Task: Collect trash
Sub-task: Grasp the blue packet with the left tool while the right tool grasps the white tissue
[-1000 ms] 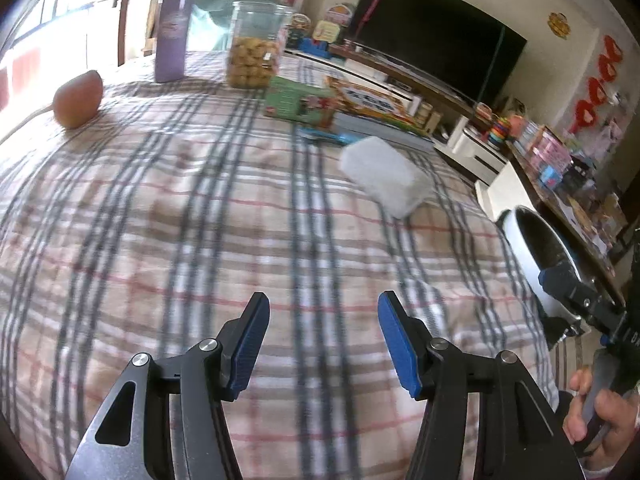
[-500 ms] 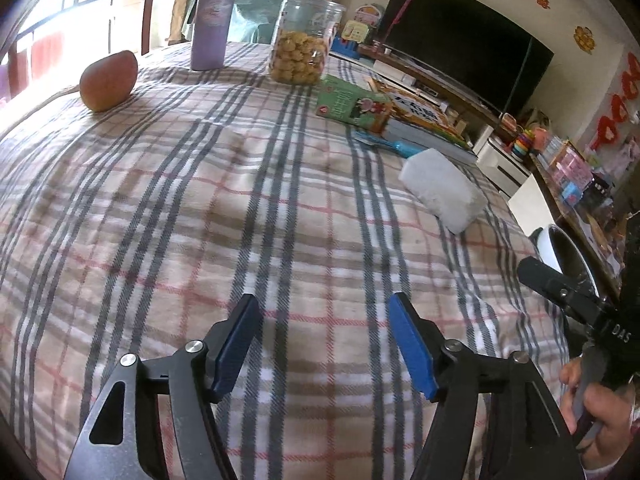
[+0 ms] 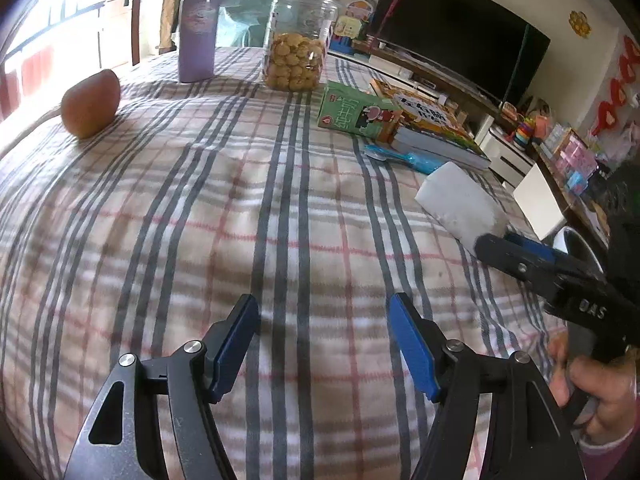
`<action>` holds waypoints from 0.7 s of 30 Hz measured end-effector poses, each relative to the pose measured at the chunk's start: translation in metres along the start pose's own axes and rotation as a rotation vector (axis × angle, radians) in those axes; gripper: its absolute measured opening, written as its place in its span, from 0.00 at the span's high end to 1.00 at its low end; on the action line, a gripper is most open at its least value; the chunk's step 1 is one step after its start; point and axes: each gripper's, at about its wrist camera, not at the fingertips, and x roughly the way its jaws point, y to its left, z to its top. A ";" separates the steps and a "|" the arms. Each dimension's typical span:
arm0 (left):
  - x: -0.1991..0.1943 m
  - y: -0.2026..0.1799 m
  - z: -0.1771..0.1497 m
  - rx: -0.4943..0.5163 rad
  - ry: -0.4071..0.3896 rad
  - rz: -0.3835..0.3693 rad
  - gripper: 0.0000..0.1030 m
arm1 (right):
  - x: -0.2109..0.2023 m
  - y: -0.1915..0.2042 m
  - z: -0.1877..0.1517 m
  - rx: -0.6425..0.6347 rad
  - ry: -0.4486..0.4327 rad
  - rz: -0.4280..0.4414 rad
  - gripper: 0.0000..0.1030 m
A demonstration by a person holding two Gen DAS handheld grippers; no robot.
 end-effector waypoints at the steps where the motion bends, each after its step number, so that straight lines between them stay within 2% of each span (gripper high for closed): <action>1: 0.003 -0.001 0.003 0.007 0.000 0.002 0.34 | 0.003 0.000 0.002 -0.003 0.002 -0.002 0.13; 4: 0.011 -0.004 0.012 0.037 0.001 0.006 0.34 | 0.010 0.001 0.009 -0.022 -0.004 -0.013 0.17; 6: 0.016 -0.008 0.018 0.061 -0.001 0.009 0.34 | 0.014 0.002 0.013 -0.030 -0.002 -0.018 0.27; 7: 0.018 -0.010 0.021 0.075 -0.004 0.010 0.34 | 0.015 0.001 0.013 -0.030 0.003 -0.018 0.40; 8: 0.022 -0.012 0.026 0.097 -0.006 0.011 0.34 | 0.017 -0.001 0.014 -0.026 0.011 -0.018 0.48; 18: 0.065 -0.042 0.069 0.339 -0.027 0.026 0.30 | -0.023 -0.033 -0.008 0.134 -0.056 0.037 0.49; 21: 0.079 -0.055 0.082 0.402 -0.029 0.007 0.26 | -0.029 -0.041 -0.015 0.174 -0.067 0.043 0.49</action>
